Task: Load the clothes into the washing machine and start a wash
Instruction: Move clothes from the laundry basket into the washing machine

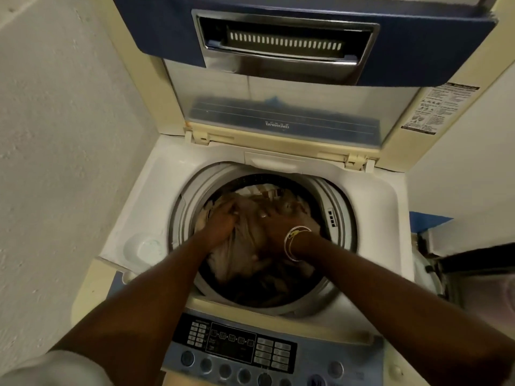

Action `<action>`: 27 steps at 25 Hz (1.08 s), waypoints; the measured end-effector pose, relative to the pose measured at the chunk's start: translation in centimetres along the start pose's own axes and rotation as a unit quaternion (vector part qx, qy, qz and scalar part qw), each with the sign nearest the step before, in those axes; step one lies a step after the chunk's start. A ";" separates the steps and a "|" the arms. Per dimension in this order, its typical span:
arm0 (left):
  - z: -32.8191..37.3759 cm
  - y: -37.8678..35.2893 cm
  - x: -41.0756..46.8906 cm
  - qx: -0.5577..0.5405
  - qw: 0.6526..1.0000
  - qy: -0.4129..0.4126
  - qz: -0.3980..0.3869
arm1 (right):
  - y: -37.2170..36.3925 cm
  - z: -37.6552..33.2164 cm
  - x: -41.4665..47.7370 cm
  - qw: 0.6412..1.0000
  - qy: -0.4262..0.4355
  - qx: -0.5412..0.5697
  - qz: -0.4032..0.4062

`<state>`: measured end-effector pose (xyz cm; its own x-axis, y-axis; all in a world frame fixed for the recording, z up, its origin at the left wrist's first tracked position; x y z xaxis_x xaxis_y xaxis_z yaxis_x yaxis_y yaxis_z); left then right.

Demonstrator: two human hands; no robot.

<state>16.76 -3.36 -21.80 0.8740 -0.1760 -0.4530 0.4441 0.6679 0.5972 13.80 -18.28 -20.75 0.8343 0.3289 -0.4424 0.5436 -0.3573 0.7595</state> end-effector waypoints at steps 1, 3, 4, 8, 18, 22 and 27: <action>-0.8 -0.1 0.0 -0.016 1.000 -0.002 0.007 | 0.0 1.7 0.4 0.999 -0.038 -0.001 -0.010; -1.7 -0.1 0.0 -0.019 1.000 0.017 -0.011 | -0.1 5.6 1.6 0.995 -0.093 0.021 -0.016; -2.0 -0.2 0.0 -0.001 0.999 0.035 -0.031 | -0.2 7.1 2.7 0.994 -0.108 0.034 -0.011; -4.1 -1.8 1.6 0.118 0.986 0.048 -0.106 | -1.5 8.8 4.9 0.986 -0.133 0.099 -0.010; -6.2 -6.1 3.7 0.413 0.892 -0.021 -0.185 | -5.0 9.6 4.0 0.977 -0.194 0.071 -0.058; -4.0 -1.7 3.5 0.379 0.908 -0.036 -0.176 | -0.6 4.8 2.0 0.986 -0.157 -0.018 -0.051; 0.0 1.6 3.4 0.396 0.918 -0.020 0.014 | -3.3 -0.4 -1.2 0.959 -0.115 -0.152 -0.212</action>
<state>20.45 -2.92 -22.41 0.8869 -0.2039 -0.4145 0.4116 -0.0589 0.9095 11.00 -17.17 -22.51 0.5620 0.1745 -0.8085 0.8154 0.0476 0.5770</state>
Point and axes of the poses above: each hand's wrist, its own x-axis towards the middle knuckle, its own y-axis out of the back of the hand, z = x × y, the point moved 7 cm from there along x, towards the middle knuckle, and after that the axes turned 15 degrees about x, right-handed, at the moved point
